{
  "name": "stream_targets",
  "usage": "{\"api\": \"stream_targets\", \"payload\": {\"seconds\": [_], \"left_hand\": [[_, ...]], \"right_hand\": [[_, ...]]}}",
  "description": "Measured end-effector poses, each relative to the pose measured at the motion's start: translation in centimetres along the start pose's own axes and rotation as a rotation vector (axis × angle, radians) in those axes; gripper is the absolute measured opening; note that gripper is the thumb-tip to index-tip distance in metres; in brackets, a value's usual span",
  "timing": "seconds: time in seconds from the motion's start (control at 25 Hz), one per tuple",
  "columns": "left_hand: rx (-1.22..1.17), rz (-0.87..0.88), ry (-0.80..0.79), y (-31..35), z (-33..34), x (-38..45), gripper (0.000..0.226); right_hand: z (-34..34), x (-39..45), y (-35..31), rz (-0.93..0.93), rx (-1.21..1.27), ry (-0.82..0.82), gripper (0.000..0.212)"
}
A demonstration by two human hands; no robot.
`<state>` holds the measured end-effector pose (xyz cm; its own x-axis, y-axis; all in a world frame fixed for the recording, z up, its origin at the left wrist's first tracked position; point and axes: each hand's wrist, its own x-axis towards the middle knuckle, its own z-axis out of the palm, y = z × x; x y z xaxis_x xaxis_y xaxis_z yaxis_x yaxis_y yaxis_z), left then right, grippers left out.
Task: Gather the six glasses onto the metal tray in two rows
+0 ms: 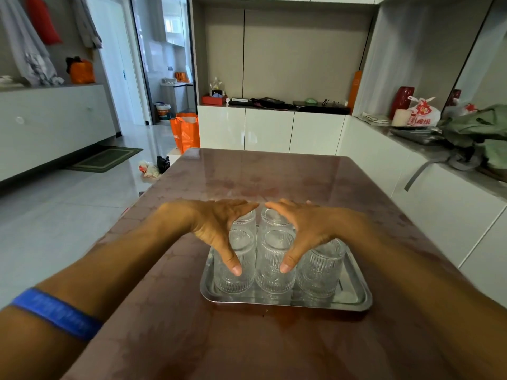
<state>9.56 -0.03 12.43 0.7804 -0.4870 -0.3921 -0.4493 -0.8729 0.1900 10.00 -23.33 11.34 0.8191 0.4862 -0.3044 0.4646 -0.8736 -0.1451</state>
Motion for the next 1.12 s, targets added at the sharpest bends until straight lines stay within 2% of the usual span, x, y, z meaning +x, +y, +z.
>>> {"api": "stream_targets", "payload": {"seconds": [0.2, 0.28, 0.4, 0.48, 0.64, 1.04, 1.12], "left_hand": [[-0.034, 0.037, 0.041, -0.7, 0.7, -0.1, 0.143], [-0.199, 0.103, 0.107, -2.3, 1.7, -0.8, 0.141], [-0.446, 0.101, 0.169, -5.9, 4.9, -2.2, 0.138], [-0.494, 0.03, 0.129, -7.0, 7.3, -2.2, 0.145], [-0.567, 0.07, 0.134, -6.2, 8.9, -0.1, 0.145], [-0.65, 0.081, 0.18, -6.1, 9.1, 0.9, 0.141], [-0.599, 0.079, 0.157, -5.5, 9.1, 0.3, 0.14]], "right_hand": [[0.3, -1.6, 1.1, -0.084, 0.084, 0.034, 0.14], [0.6, -4.3, 4.0, -0.071, 0.193, 0.095, 0.138], [3.8, -8.8, 8.4, 0.091, 0.328, 0.201, 0.138], [6.8, -9.5, 9.4, 0.168, 0.41, 0.182, 0.146], [8.7, -6.8, 8.7, 0.079, 0.631, 0.139, 0.144], [9.5, -5.2, 9.3, 0.104, 0.652, 0.135, 0.145], [9.6, -5.4, 9.1, 0.108, 0.612, 0.128, 0.143]]}}
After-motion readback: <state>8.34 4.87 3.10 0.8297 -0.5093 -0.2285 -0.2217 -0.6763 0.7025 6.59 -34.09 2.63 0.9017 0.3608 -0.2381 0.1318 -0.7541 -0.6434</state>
